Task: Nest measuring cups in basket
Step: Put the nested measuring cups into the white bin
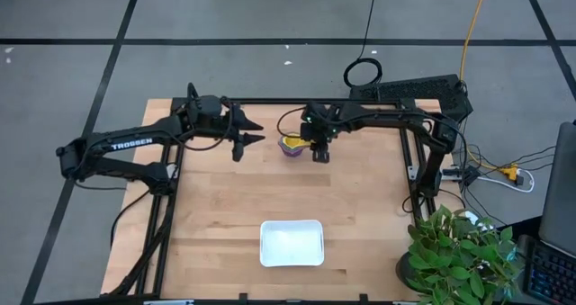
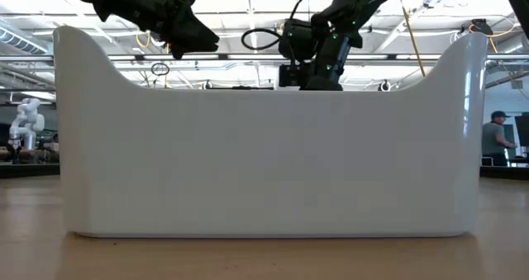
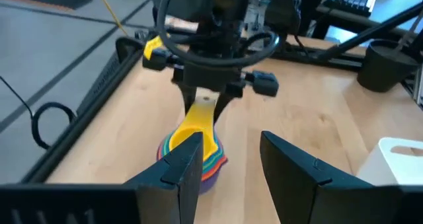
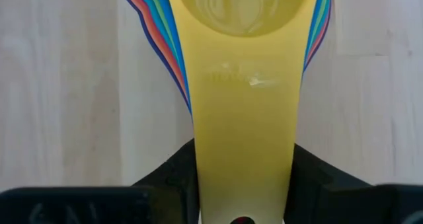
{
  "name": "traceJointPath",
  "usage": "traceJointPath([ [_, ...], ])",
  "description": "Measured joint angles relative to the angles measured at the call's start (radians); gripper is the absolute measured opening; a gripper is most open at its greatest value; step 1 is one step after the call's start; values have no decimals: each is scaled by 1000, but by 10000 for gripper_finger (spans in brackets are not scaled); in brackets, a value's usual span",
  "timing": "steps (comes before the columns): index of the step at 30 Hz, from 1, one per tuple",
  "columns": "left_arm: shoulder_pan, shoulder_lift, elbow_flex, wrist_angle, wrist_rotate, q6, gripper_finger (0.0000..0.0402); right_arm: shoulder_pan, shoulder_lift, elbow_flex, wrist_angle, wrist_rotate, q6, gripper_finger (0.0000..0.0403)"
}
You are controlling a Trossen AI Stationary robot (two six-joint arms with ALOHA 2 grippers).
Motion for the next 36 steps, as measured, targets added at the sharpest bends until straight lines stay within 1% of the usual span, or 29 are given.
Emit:
traceJointPath([
  [7,37,-63,0,-61,0,3,152,45,-24,0,-7,-3,37,128],
  [13,80,-101,0,-89,0,24,152,127,-70,0,-25,-3,121,128],
  [23,102,-100,0,-117,-1,1,152,360,-172,0,-17,1,330,128],
  [28,101,-100,-2,-111,-8,-30,152,494,-180,0,-10,65,440,128],
  [31,97,-100,-18,-73,-9,-59,152,565,-179,0,-3,79,498,128],
  [36,97,-100,-74,14,-25,-107,152,662,-179,0,68,73,587,128],
])
